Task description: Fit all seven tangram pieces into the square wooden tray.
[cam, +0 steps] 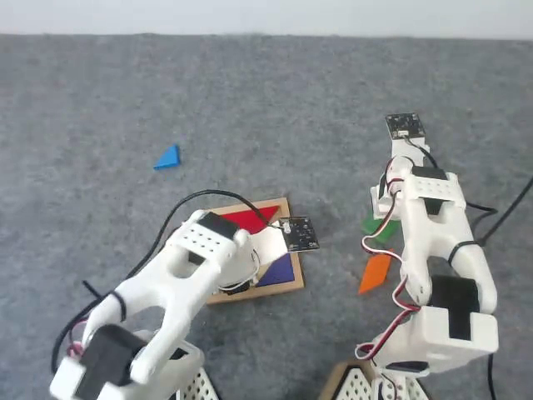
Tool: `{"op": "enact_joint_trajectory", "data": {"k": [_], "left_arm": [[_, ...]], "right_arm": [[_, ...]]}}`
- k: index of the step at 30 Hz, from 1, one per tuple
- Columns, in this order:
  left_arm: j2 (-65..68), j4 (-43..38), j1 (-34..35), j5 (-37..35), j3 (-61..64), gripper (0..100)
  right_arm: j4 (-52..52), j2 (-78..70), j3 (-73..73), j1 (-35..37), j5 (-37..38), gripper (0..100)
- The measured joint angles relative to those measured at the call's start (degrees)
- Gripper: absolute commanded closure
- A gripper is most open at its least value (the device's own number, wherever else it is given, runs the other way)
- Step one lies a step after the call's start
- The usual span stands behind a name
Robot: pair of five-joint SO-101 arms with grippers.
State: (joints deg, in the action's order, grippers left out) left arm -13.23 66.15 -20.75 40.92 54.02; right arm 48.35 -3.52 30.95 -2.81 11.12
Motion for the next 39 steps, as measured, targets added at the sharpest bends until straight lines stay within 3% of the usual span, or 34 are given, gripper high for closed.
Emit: {"op": "enact_joint_trajectory", "data": {"k": [7, 22, 29, 39], "left_arm": [[2.81, -0.44, 0.26, -0.18, -1.32, 89], [1.93, 0.35, 5.27, -5.19, -4.22, 89], [-11.34, -0.09, 5.54, -7.82, 0.09, 88], [-29.10, -11.25, 7.30, -14.68, 13.54, 89]], "right_arm": [[0.00, 0.00, 0.00, 0.00, 0.00, 96.9], [0.00, 0.00, 0.00, 0.00, 0.00, 96.9], [0.00, 0.00, 0.00, 0.00, 0.00, 96.9], [0.00, 0.00, 0.00, 0.00, 0.00, 96.9]]}}
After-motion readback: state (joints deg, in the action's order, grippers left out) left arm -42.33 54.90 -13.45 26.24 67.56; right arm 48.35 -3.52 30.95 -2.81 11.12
